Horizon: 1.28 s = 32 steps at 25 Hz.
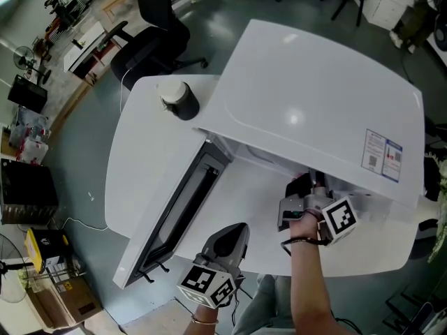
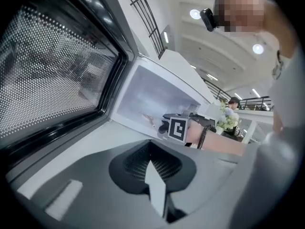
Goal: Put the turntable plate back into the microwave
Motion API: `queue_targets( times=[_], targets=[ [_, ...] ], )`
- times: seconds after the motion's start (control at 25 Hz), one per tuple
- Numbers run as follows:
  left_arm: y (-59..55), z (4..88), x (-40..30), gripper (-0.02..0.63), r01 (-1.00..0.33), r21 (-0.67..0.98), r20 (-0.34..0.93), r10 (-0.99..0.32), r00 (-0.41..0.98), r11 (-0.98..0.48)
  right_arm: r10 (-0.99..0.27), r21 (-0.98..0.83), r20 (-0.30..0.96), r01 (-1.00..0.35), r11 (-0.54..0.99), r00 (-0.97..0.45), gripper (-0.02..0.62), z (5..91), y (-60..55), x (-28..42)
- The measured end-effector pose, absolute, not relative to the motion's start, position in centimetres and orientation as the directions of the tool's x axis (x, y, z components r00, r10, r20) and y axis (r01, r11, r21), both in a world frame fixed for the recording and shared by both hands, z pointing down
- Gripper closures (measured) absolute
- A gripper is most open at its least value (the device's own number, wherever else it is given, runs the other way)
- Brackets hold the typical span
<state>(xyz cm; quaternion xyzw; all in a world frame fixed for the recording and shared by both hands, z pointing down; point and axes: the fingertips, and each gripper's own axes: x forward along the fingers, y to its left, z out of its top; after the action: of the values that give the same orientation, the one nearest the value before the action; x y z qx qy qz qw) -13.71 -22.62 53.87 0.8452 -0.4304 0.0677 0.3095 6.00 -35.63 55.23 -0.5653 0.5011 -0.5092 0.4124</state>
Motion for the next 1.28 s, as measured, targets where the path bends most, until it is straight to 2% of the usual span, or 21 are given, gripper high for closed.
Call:
queue_targets(
  times=[0.2, 0.68, 1.28],
  targets=[
    [-22.5, 53.3, -13.7, 0.606, -0.769, 0.470, 0.375, -0.690, 0.619, -0.433, -0.964, -0.955, 0.264, -0.153, -0.255, -0.042, 0.537, 55.7, -35.4, 5.7],
    [-21.9, 53.1, -14.2, 0.606, -0.769, 0.484, 0.355, -0.709, 0.609, -0.418, -0.918, -0.876, 0.384, -0.353, -0.329, -0.096, 0.501, 55.6, -35.3, 4.8],
    [-21.9, 52.3, -14.4, 0.606, -0.751, 0.512, 0.320, -0.719, 0.617, -0.416, -0.863, -0.818, 0.488, -0.413, -0.401, -0.131, 0.480, 55.8, -34.1, 5.0]
  ],
)
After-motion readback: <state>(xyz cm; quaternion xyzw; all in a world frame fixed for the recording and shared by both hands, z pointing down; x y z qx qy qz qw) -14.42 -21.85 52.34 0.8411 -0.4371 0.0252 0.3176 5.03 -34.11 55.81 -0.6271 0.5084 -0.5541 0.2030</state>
